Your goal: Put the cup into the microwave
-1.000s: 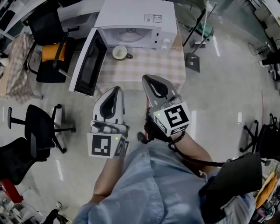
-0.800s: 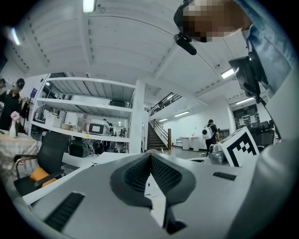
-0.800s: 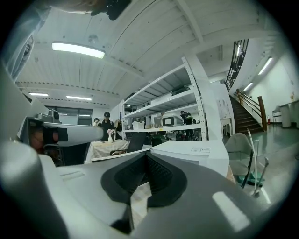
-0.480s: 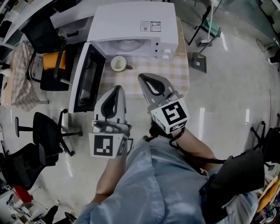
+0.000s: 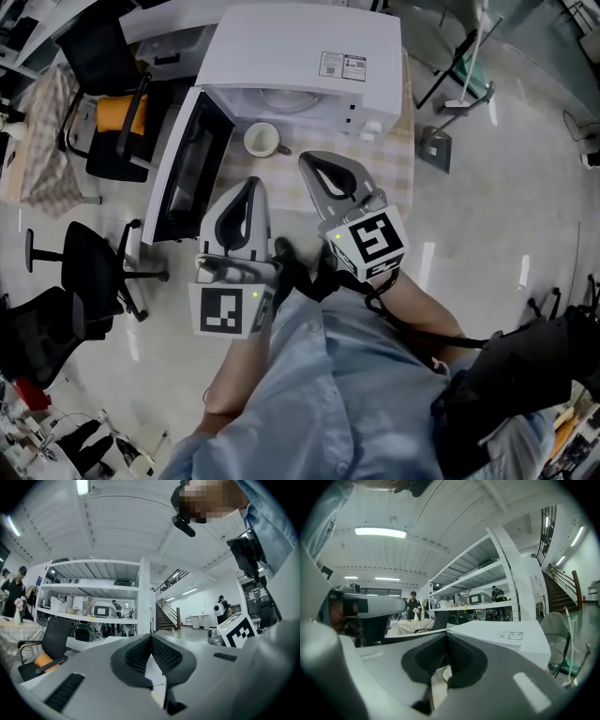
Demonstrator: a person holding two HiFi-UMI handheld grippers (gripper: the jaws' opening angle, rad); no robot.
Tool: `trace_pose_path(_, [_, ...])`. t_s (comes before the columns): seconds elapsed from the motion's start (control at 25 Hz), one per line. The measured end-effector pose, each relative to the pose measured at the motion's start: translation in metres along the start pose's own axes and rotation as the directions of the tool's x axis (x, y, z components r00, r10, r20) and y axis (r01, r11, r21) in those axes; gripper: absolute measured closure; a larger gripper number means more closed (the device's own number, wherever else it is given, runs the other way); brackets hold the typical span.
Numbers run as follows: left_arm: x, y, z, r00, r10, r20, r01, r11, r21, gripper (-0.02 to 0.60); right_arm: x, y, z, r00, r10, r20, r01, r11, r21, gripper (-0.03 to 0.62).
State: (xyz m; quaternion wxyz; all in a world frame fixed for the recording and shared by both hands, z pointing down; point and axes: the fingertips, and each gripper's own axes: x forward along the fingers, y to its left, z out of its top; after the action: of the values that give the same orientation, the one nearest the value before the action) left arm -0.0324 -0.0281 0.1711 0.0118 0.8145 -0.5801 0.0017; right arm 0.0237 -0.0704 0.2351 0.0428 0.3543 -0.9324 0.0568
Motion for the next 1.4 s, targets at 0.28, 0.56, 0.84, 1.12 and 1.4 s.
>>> trace_pose_path(0.28, [0.002, 0.017, -0.019, 0.999, 0.050, -0.019, -0.050, 0.999, -0.011, 0.577, 0.018, -0.001, -0.015, 0.999, 0.031, -0.022, -0.031, 0.999, -0.015, 0.592])
trace_pose_path(0.56, [0.011, 0.030, -0.033, 0.999, 0.036, 0.038, -0.034, 0.998, -0.049, 0.577, 0.036, -0.004, -0.037, 0.998, 0.040, -0.052, -0.041, 0.999, -0.028, 0.592])
trace_pose_path(0.84, [0.027, 0.051, -0.056, 0.997, 0.034, 0.075, -0.029, 0.997, -0.066, 0.577, 0.057, -0.012, -0.072, 0.995, 0.039, -0.093, -0.043, 0.998, -0.040, 0.589])
trace_pose_path(1.12, [0.042, 0.072, -0.118, 0.999, 0.034, -0.023, -0.036, 0.995, -0.090, 0.577, 0.086, -0.023, -0.131, 0.989, 0.047, -0.143, -0.054, 0.998, -0.042, 0.579])
trace_pose_path(1.4, [0.063, 0.095, -0.174, 0.999, 0.032, -0.013, -0.033, 0.993, -0.114, 0.577, 0.118, -0.038, -0.197, 0.979, 0.059, -0.193, -0.075, 0.994, -0.075, 0.568])
